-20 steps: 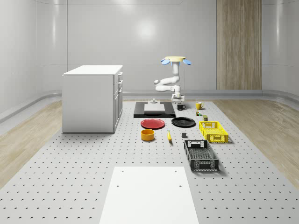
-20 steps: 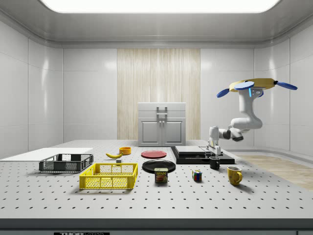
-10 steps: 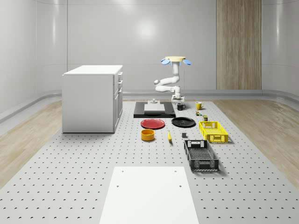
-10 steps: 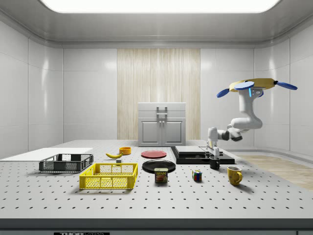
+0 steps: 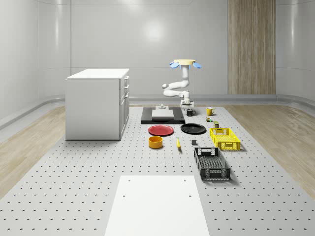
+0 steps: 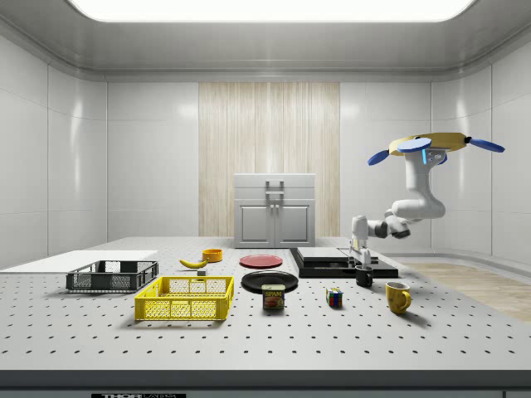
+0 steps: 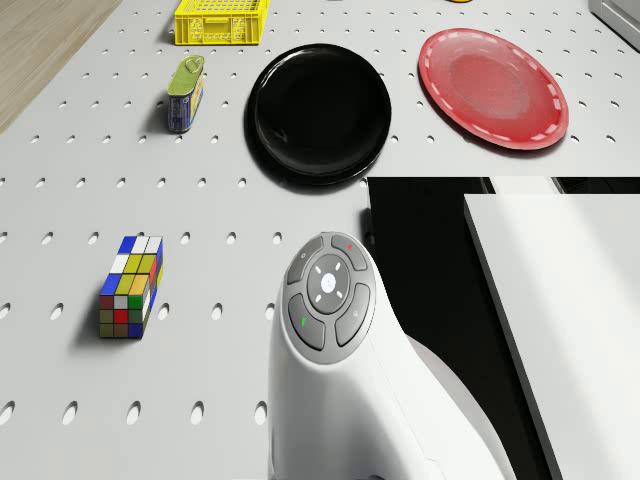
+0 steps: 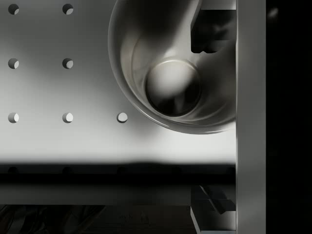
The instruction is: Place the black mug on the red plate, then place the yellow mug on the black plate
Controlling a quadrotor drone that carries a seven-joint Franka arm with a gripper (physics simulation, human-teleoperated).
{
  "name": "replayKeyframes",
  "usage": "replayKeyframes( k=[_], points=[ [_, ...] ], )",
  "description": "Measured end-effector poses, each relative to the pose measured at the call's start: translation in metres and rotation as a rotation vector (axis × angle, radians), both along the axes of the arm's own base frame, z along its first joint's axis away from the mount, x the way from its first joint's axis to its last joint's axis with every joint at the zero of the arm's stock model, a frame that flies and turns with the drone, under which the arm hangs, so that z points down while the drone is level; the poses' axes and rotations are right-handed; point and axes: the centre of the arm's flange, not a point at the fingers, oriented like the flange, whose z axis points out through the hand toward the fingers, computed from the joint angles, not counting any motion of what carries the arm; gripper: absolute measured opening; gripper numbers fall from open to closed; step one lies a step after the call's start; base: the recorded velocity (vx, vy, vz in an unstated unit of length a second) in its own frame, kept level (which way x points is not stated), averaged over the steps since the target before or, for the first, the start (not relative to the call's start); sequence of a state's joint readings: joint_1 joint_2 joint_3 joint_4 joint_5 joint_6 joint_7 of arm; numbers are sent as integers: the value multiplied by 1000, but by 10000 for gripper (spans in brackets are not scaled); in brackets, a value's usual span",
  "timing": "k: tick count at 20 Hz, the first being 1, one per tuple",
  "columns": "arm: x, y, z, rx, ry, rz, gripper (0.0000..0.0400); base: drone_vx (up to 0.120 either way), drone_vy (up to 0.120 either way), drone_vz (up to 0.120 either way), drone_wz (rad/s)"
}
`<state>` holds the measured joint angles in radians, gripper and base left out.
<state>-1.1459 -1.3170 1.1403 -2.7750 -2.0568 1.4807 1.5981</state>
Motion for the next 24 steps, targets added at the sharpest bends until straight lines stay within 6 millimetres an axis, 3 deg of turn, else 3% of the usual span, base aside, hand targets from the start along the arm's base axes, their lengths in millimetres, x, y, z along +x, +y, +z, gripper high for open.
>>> replayKeyframes(
  k=[4,5,7,11,19,24],
  points=[
    [0,0,4,0,0,0,400,0,0,0,0],
    [0,0,5,0,0,0,336,0,0,0,0],
    [0,0,6,0,0,0,247,0,0,0,0],
    [0,0,7,0,0,0,160,0,0,0,0],
    [0,0,1,0,0,0,117,0,0,0,0],
    [0,0,-16,0,0,0,112,0,0,112,0]
  ],
)
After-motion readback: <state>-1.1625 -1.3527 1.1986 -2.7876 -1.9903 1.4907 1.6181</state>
